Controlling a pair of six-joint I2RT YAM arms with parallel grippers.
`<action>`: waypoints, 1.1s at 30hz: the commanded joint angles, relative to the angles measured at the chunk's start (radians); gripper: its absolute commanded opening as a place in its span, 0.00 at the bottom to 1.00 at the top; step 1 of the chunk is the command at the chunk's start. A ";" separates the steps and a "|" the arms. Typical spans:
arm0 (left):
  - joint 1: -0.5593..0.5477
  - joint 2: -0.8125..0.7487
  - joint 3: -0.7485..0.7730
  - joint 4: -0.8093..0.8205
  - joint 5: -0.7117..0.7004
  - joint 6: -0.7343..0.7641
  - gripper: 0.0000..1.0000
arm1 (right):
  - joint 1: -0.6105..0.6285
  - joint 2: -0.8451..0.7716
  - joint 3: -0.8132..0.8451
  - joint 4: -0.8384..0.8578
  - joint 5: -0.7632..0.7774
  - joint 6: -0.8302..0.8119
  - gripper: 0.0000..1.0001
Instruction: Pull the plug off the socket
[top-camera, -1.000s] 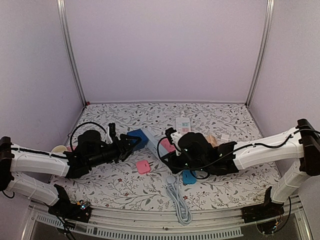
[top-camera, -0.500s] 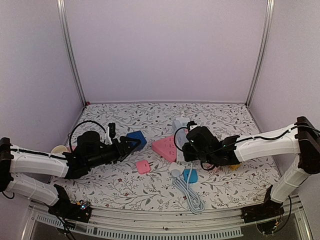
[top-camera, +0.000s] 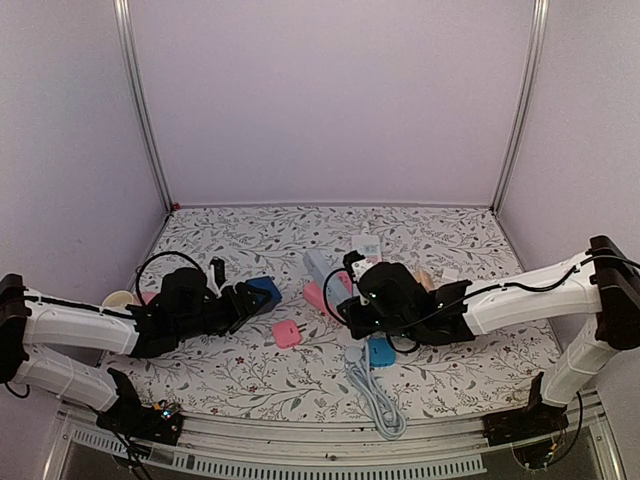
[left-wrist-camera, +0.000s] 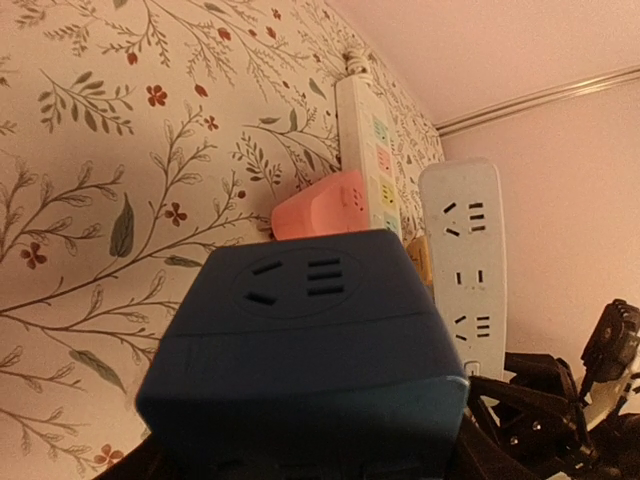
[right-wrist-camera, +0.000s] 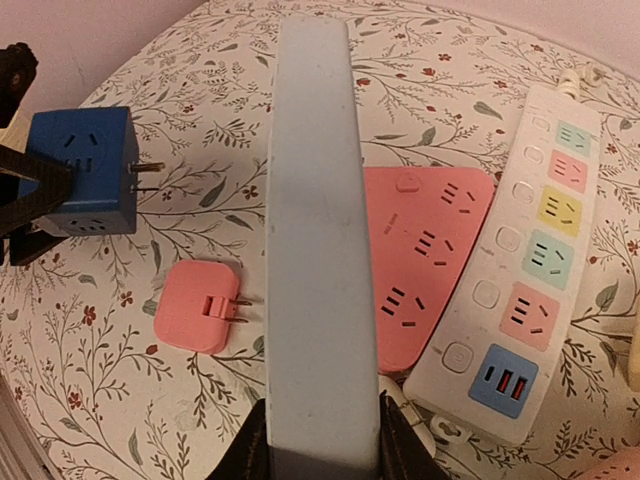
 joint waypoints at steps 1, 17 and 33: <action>0.029 0.021 -0.014 -0.015 -0.020 0.001 0.00 | 0.014 0.044 0.058 0.070 -0.073 -0.065 0.02; 0.048 0.113 -0.011 0.002 -0.003 -0.001 0.09 | 0.043 0.151 0.081 0.081 -0.162 -0.036 0.02; 0.049 0.120 -0.017 0.022 0.003 0.000 0.27 | 0.025 0.237 0.157 0.006 -0.159 0.000 0.03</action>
